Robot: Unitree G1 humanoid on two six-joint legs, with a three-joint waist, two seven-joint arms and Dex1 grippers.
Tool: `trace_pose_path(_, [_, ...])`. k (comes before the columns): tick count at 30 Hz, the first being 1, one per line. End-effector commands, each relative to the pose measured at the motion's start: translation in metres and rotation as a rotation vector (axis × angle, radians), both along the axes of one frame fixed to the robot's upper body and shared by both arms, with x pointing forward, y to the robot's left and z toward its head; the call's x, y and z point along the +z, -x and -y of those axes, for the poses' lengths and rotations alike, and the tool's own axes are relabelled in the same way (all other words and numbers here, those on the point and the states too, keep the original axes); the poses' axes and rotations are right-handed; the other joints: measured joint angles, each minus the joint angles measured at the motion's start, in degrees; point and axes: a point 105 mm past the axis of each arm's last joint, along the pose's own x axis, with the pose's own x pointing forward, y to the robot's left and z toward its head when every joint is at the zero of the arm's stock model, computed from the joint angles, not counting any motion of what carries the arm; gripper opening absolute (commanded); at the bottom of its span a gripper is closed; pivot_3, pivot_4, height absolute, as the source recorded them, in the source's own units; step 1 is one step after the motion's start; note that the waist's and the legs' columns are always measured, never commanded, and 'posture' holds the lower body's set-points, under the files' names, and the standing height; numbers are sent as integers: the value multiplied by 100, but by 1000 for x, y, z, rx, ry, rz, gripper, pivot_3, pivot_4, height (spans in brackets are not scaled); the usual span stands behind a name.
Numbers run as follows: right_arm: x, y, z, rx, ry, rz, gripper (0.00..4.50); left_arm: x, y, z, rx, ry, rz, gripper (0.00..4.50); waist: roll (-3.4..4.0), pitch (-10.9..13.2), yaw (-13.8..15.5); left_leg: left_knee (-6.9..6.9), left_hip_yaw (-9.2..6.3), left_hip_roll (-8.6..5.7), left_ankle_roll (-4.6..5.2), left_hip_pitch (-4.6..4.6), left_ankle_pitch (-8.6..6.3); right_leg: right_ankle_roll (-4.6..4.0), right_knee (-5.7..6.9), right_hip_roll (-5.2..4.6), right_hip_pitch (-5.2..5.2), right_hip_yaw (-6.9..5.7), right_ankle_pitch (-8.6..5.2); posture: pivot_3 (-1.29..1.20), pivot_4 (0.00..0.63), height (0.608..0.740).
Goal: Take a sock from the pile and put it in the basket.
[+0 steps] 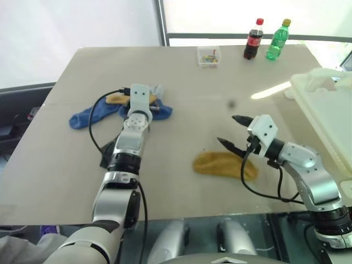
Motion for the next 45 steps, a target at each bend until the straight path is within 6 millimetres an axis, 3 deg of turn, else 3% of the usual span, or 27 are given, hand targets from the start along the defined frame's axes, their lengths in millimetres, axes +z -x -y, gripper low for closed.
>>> trace_pose_path(1, [12, 2, 4, -11, -7, 52, 4240, 19, 3, -2, 25, 21, 61, 4500, 0, 0, 1, 0, 0, 0, 0, 0, 0, 0, 0, 0, 0, 0, 0, 0, 150, 740])
trace_pose_path(13, [34, -3, 1, 3, -85, 110, 4240, 12, 10, -5, 121, 8, 43, 4500, 0, 0, -5, 2, 1, 0, 0, 0, 0, 0, 6, 1, -1, 1, 0, 0, 150, 740])
trace_pose_path(21, [34, -3, 1, 6, -78, 110, 4240, 10, 4, -5, 131, -5, 52, 4500, 0, 0, 0, 2, 2, 0, 0, 0, 0, 0, 6, 0, -2, 1, 0, 0, 150, 740])
trace_pose_path(26, [33, -3, 1, -1, -78, 109, 4297, 14, 1, -2, 105, -54, 79, 2256, 0, 0, -2, 2, 4, 0, 0, -1, 0, 0, 9, 0, -5, 2, 0, 0, 150, 740])
trace_pose_path(28, [33, -3, 2, -6, -79, 109, 4297, 18, 0, 0, 91, -86, 98, 1146, 0, 0, -1, 2, 6, 0, 0, 0, 0, 0, 9, 0, -5, 4, 0, 0, 150, 740])
trace_pose_path(29, [32, -2, 2, -8, -78, 108, 4297, 19, 0, 0, 90, -90, 101, 862, 0, 0, 0, 2, 6, 0, 0, -1, 0, 0, 10, 0, -6, 4, 0, 0, 150, 740])
trace_pose_path(36, [30, -2, 4, -16, -67, 107, 4297, 25, -2, -1, 80, -212, 125, 862, 0, 0, -3, 2, 9, 0, 0, -1, 0, 0, 16, 1, -10, 8, 0, 0, 150, 740])
trace_pose_path(45, [28, -2, 4, -18, -58, 107, 4297, 19, -4, 2, 52, -303, 93, 862, 0, 0, -3, 2, 11, -1, 0, -1, 0, 0, 19, 1, -11, 8, 0, 0, 150, 740])
